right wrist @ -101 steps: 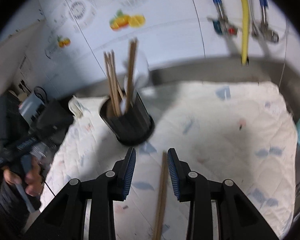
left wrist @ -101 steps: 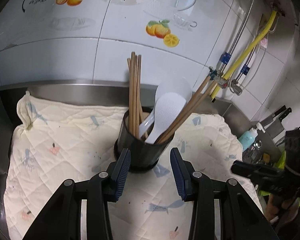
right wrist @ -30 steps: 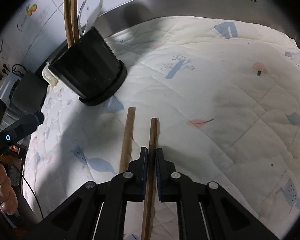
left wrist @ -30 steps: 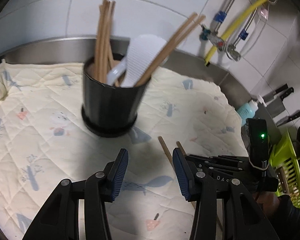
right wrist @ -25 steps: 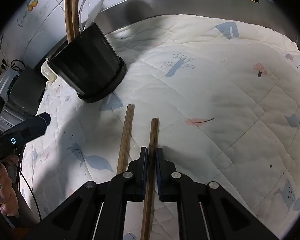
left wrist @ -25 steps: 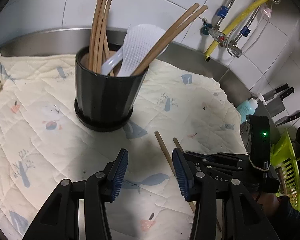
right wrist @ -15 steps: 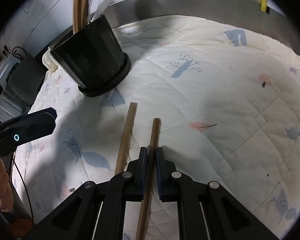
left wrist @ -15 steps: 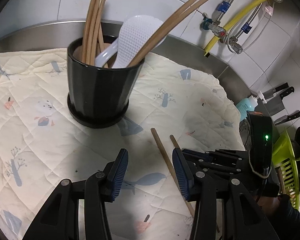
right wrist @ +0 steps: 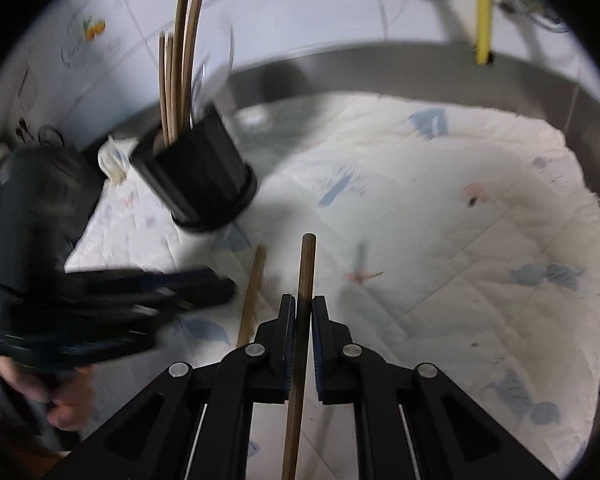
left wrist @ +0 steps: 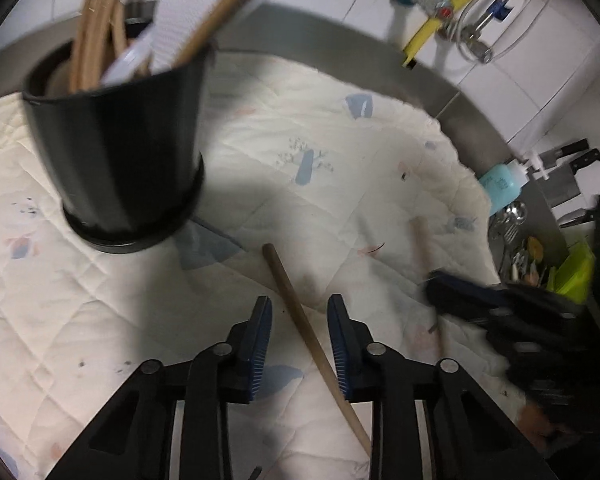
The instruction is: Organize utensils
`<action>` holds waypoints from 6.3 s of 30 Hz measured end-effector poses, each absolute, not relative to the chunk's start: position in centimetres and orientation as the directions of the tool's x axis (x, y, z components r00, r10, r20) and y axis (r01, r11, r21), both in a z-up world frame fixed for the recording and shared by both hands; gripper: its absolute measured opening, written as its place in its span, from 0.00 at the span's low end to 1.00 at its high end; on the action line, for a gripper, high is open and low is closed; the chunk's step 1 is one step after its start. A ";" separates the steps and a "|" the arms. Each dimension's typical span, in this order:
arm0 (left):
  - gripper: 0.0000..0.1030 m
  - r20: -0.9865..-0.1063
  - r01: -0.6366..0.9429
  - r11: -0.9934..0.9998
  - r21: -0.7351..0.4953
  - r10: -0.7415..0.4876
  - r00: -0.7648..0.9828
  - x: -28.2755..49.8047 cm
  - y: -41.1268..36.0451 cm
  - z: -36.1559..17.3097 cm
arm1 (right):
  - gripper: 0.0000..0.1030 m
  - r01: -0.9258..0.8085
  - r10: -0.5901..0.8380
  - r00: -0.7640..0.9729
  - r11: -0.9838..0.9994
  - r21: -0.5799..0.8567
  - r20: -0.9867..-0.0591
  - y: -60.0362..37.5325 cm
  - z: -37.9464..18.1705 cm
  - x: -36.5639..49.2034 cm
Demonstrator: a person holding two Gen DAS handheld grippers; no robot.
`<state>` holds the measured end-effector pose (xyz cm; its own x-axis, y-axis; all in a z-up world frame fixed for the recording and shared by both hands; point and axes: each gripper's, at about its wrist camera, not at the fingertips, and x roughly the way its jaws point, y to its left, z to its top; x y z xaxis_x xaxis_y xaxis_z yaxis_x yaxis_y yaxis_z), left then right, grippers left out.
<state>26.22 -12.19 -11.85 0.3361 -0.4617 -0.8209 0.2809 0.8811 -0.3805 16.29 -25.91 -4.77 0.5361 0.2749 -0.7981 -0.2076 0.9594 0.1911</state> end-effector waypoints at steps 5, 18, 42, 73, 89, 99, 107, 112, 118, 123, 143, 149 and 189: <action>0.24 -0.857 0.256 0.903 -0.345 -0.414 0.306 27.2 -13.5 -13.2 | 0.10 -0.188 0.275 0.600 0.961 0.202 -0.751 -27.1 -2.2 15.5; 0.12 -0.894 0.265 0.936 -0.231 -0.311 0.323 27.7 -15.7 -13.7 | 0.10 -0.168 0.265 0.656 0.964 0.205 -0.707 -28.0 -0.1 14.3; 0.06 -0.619 0.289 0.886 -0.362 -0.461 0.636 21.7 -5.4 0.2 | 0.10 -0.227 0.287 0.721 0.958 0.176 -0.630 -24.8 4.3 13.0; 0.06 -0.442 0.216 0.952 -0.219 -0.294 0.848 26.7 2.0 11.8 | 0.09 -0.310 0.338 0.774 0.940 0.144 -0.536 -19.6 9.7 15.2; 0.08 -0.545 0.168 0.962 -0.216 -0.262 0.796 29.1 2.4 7.7 | 0.09 -0.349 0.387 0.838 0.922 0.168 -0.385 -17.7 15.2 17.2; 0.08 -0.569 0.184 0.954 -0.238 -0.290 0.770 29.6 2.7 7.2 | 0.09 -0.342 0.376 0.838 0.927 0.154 -0.397 -15.3 13.0 20.3; 0.10 -0.570 0.193 0.950 -0.246 -0.303 0.764 29.8 2.7 7.3 | 0.09 -0.340 0.369 0.793 0.928 0.150 -0.485 -14.2 10.1 21.8; 0.38 -0.557 0.204 0.947 -0.248 -0.311 0.770 29.6 2.7 7.5 | 0.09 -0.334 0.364 0.771 0.930 0.156 -0.523 -14.0 8.7 22.1; 0.43 -0.546 0.201 0.949 -0.243 -0.305 0.780 29.3 3.0 7.8 | 0.09 -0.327 0.358 0.760 0.932 0.157 -0.543 -13.9 8.1 22.3; 0.43 -0.548 0.192 0.950 -0.247 -0.300 0.781 28.9 3.5 7.9 | 0.09 -0.311 0.349 0.756 0.936 0.165 -0.554 -14.1 8.1 22.4; 0.60 -0.572 0.181 0.954 -0.240 -0.289 0.767 24.1 5.6 7.4 | 0.36 -0.249 0.280 0.773 0.959 0.134 -0.570 -14.0 8.4 18.7; 0.64 -0.581 0.174 0.959 -0.222 -0.274 0.767 22.9 6.6 7.2 | 0.38 -0.217 0.260 0.765 0.965 0.144 -0.590 -13.4 7.4 17.3; 0.87 -0.608 0.080 0.990 -0.114 -0.133 0.783 8.7 6.8 6.7 | 0.56 -0.249 0.226 0.766 0.967 0.047 -0.602 -13.1 6.1 5.8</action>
